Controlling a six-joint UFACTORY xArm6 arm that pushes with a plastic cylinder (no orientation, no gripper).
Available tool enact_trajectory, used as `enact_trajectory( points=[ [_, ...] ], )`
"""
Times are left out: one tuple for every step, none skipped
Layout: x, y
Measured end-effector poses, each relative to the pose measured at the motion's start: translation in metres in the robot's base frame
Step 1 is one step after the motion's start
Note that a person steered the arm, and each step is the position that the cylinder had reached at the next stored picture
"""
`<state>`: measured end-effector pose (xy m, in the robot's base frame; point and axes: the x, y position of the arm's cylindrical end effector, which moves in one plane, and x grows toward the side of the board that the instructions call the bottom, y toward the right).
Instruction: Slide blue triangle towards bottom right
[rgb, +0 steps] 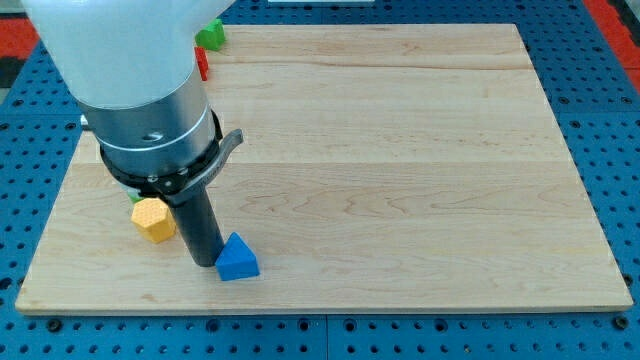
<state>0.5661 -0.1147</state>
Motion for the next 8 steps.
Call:
enact_trajectory(
  points=[
    [0.015,-0.003],
    [0.012,0.023],
    [0.008,0.079],
    [0.007,0.126],
    [-0.012,0.118],
    [-0.031,0.109],
    [-0.032,0.159],
    [-0.028,0.210]
  ],
)
